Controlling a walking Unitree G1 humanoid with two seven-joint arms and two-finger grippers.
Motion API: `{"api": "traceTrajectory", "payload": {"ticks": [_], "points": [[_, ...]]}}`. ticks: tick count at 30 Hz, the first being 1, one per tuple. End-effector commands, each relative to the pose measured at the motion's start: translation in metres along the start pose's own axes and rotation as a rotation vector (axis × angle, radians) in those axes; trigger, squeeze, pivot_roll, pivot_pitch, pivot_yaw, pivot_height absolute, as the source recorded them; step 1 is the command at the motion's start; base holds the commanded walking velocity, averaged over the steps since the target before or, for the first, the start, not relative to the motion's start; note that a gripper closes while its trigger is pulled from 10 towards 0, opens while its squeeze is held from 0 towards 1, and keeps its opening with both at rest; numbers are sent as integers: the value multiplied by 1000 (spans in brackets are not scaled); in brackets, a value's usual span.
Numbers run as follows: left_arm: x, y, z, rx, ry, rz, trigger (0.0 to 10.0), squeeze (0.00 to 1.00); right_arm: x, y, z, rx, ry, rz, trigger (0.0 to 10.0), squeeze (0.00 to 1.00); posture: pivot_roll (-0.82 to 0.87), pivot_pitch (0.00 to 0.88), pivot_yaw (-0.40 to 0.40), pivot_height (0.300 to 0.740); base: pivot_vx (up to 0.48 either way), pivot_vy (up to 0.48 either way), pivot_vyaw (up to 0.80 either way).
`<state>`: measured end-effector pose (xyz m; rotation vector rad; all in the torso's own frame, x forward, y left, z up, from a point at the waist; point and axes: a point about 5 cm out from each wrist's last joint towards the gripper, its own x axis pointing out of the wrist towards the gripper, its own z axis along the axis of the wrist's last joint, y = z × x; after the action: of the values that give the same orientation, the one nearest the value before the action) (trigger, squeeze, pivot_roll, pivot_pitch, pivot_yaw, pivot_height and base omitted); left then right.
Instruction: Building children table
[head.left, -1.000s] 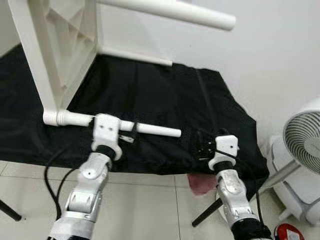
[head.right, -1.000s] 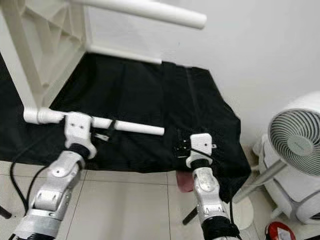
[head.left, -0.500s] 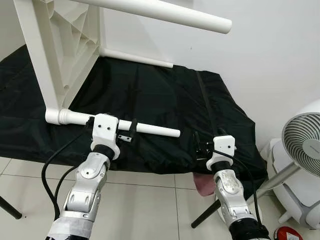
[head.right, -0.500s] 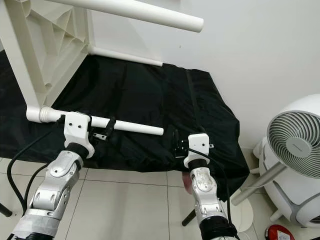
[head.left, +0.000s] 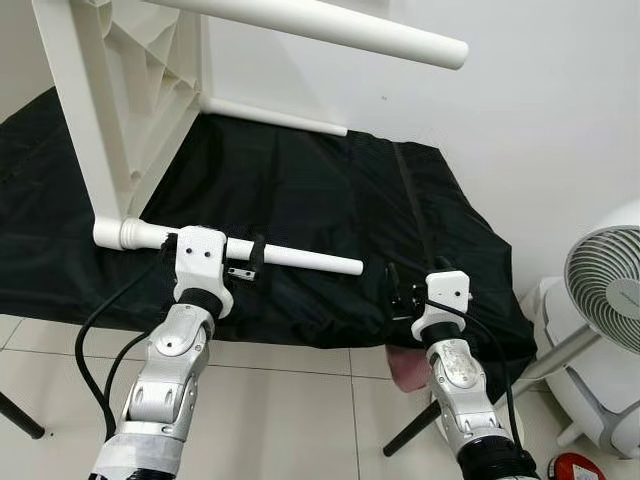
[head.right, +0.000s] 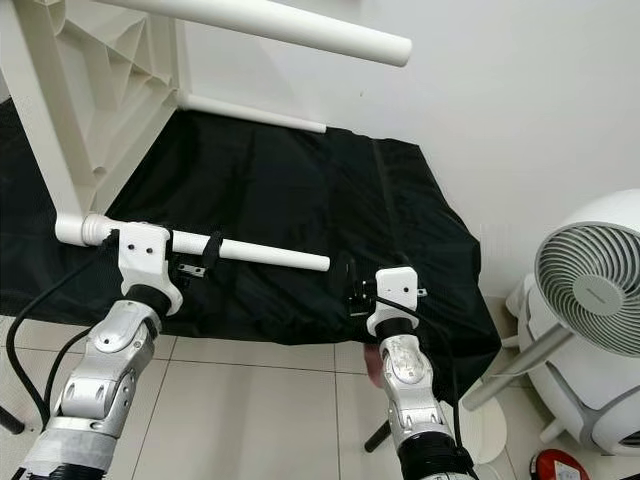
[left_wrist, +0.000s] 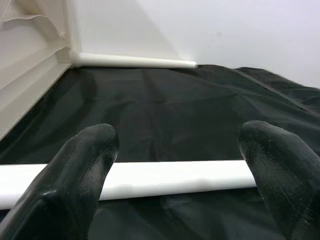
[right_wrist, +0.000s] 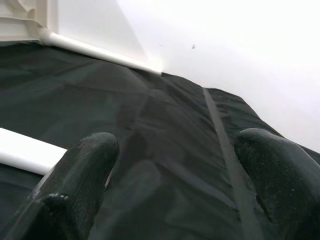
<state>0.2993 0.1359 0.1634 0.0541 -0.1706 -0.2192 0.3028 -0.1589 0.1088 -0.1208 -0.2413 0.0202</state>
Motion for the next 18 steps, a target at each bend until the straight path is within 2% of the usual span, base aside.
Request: {"api": "traceTrajectory", "payload": {"ticks": [1,10,18], "points": [[1,1,0,2,10,2,10000,0,-1,0,-2,-6,17,0,10000,0,63,0,-119,740,0,386,0],[2,2,0,6,13,1,10000,0,0,0,-3,-3,19,-3,10000,0,65,0,-115,740,0,386,0],[2,1,0,-6,11,-1,10000,0,-1,1,-3,-3,22,-3,10000,0,64,0,-115,740,0,0,0]]}}
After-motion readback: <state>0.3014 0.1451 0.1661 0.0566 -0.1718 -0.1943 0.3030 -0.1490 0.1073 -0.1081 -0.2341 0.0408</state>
